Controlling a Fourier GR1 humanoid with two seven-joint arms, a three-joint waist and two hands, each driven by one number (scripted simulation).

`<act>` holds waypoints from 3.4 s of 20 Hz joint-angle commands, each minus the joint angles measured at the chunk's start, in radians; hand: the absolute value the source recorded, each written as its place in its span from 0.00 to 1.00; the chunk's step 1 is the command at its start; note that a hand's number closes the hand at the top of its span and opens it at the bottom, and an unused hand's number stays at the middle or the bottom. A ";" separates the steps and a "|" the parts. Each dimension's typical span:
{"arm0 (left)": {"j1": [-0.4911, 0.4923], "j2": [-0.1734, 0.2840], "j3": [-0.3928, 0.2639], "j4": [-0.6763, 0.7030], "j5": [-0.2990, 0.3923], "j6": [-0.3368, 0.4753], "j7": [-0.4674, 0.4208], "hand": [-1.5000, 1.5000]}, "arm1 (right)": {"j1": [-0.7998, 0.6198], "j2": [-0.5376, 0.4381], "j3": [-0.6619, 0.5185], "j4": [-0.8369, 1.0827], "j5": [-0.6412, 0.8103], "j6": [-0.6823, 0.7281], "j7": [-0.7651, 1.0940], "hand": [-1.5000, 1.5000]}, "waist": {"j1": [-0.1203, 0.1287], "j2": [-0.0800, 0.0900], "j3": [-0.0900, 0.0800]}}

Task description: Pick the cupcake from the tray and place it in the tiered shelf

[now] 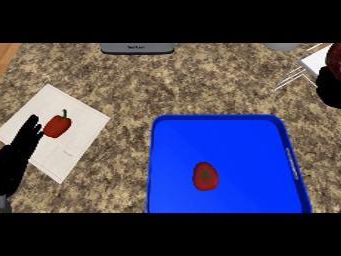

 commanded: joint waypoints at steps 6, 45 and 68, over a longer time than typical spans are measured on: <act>-0.004 -0.010 0.011 0.021 -0.003 0.002 -0.014 0.50 | -0.181 -0.148 -0.092 0.045 0.100 0.297 0.092 1.00 | -0.007 -0.003 -0.001; -0.024 -0.052 0.007 0.003 -0.057 -0.004 0.002 0.50 | -0.070 -0.546 -0.486 0.854 -0.004 -0.130 -0.339 0.00 | 0.009 0.005 0.001; 0.007 -0.039 0.060 0.032 -0.057 -0.026 -0.036 0.50 | -0.017 -0.450 -0.665 0.330 -0.415 -0.209 -0.194 0.00 | -0.015 -0.004 0.001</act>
